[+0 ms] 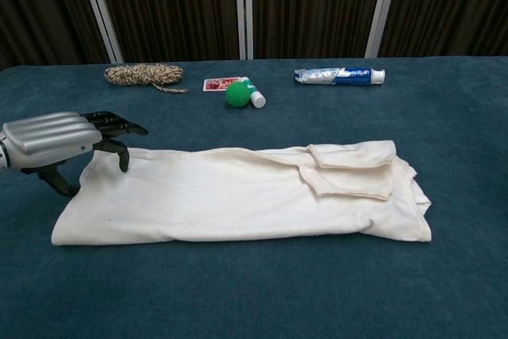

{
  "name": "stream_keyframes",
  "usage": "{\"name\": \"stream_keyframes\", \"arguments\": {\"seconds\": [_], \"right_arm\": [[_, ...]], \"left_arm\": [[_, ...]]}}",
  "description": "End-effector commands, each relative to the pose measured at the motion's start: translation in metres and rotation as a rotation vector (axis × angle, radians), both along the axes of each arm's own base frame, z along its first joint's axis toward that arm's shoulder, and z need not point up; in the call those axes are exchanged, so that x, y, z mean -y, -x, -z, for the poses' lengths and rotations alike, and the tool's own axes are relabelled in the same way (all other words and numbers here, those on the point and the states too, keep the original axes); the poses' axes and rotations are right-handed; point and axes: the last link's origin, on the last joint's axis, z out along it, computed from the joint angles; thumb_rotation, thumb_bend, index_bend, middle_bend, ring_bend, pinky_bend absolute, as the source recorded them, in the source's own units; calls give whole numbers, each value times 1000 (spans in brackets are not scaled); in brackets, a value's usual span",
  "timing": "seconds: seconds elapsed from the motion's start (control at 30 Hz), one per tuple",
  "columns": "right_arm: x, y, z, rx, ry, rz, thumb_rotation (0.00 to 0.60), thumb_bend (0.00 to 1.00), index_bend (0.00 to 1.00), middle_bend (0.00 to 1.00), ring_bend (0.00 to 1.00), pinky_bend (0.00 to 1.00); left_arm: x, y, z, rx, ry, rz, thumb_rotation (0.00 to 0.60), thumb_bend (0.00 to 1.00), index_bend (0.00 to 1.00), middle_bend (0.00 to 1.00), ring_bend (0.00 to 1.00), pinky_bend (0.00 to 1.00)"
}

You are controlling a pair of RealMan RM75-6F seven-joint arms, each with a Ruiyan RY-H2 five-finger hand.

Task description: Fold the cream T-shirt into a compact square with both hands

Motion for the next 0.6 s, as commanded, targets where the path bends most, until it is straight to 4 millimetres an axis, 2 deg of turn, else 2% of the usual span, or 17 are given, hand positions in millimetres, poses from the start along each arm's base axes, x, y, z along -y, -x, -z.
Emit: {"name": "stream_keyframes", "arguments": {"seconds": [0.03, 0.37, 0.6], "right_arm": [[0, 0, -1, 2, 3, 0, 600, 0, 0, 0, 0, 0], [-2, 0, -4, 10, 7, -2, 600, 0, 0, 0, 0, 0], [-2, -1, -6, 17, 10, -6, 600, 0, 0, 0, 0, 0]], "left_arm": [[-1, -2, 0, 1, 1, 6, 600, 324, 359, 0, 0, 0], [-2, -13, 4, -1, 9, 26, 600, 326, 387, 0, 0, 0], [-4, -15, 6, 7, 17, -1, 600, 436, 454, 0, 0, 0]]}}
